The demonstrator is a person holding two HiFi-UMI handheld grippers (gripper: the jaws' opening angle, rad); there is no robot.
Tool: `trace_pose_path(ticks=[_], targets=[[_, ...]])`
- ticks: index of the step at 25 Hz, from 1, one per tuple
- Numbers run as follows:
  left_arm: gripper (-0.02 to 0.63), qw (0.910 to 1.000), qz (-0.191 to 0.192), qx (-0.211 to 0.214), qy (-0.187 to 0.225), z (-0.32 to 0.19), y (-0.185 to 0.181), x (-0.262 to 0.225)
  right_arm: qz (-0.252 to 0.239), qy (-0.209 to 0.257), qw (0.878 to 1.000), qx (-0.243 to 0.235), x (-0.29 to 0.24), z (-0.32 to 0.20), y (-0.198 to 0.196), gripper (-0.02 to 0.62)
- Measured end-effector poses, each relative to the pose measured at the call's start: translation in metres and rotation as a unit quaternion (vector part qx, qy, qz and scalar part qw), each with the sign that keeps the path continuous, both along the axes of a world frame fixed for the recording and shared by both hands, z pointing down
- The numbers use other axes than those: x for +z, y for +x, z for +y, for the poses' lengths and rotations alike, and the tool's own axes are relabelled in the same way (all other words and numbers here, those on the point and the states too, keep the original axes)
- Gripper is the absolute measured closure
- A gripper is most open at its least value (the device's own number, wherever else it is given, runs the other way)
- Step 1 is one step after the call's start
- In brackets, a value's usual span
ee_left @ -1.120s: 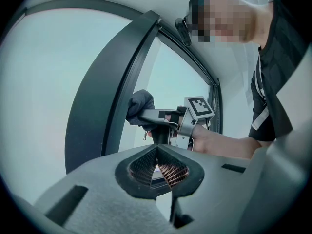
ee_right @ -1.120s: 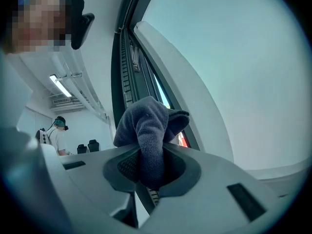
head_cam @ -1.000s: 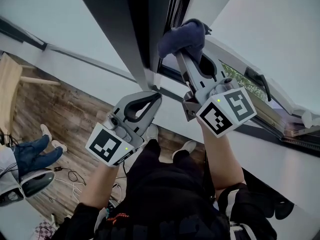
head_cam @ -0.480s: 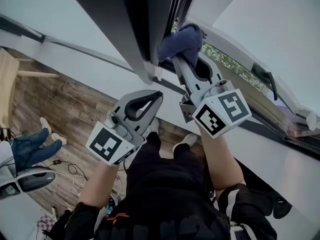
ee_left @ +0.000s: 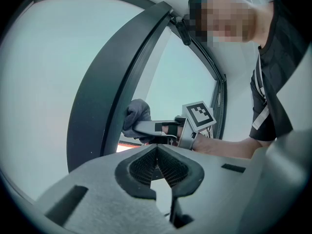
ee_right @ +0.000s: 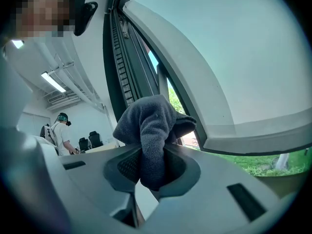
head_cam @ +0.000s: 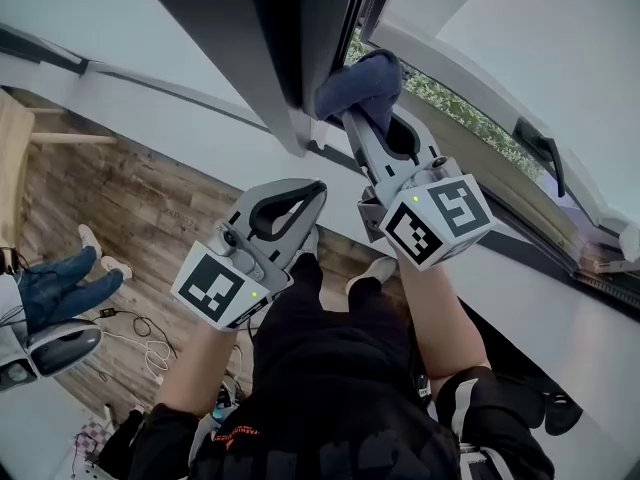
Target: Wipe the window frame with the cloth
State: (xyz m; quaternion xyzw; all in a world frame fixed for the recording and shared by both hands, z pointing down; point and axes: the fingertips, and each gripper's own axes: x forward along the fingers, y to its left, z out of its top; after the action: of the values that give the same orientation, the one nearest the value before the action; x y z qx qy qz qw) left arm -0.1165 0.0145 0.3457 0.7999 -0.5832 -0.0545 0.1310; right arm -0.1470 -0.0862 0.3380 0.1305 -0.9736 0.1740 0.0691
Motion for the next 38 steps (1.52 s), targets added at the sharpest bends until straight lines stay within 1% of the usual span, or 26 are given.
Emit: trace_pose_path(ticks=[6, 12, 15, 17, 19, 22, 26, 33, 38], targets=[[0.588, 0.9997, 0.013, 0.003, -0.02, 0.003, 0.003, 0.014, 0.009, -0.01, 1.0, 0.009, 0.018, -0.003, 0.0, 0.538], [0.588, 0.9997, 0.01, 0.005, -0.023, 0.0, 0.003, 0.026, 0.024, -0.013, 1.0, 0.013, 0.037, -0.007, -0.001, 0.54], [0.588, 0.9997, 0.023, 0.0, -0.005, -0.003, -0.001, 0.021, 0.036, -0.012, 0.999, 0.016, 0.049, -0.007, -0.002, 0.538], [0.588, 0.9997, 0.024, -0.001, -0.008, -0.003, -0.002, 0.023, 0.046, -0.009, 0.999, 0.018, 0.056, -0.007, -0.002, 0.539], [0.588, 0.9996, 0.018, 0.001, -0.02, -0.001, -0.003, 0.03, 0.055, -0.004, 0.998, 0.02, 0.062, -0.006, -0.002, 0.539], [0.588, 0.9997, 0.023, -0.001, -0.01, -0.002, -0.003, 0.029, 0.071, 0.007, 0.997, 0.023, 0.07, -0.003, -0.001, 0.54], [0.588, 0.9993, 0.021, 0.002, -0.03, -0.001, -0.003, 0.038, 0.101, 0.015, 0.994, 0.03, 0.085, -0.002, 0.001, 0.54], [0.588, 0.9991, 0.026, 0.003, -0.032, -0.001, -0.006, 0.043, 0.148, 0.017, 0.988, 0.039, 0.105, -0.003, 0.003, 0.539], [0.588, 0.999, 0.029, 0.006, -0.033, -0.001, -0.008, 0.043, 0.179, 0.03, 0.982, 0.048, 0.11, -0.006, 0.004, 0.539]])
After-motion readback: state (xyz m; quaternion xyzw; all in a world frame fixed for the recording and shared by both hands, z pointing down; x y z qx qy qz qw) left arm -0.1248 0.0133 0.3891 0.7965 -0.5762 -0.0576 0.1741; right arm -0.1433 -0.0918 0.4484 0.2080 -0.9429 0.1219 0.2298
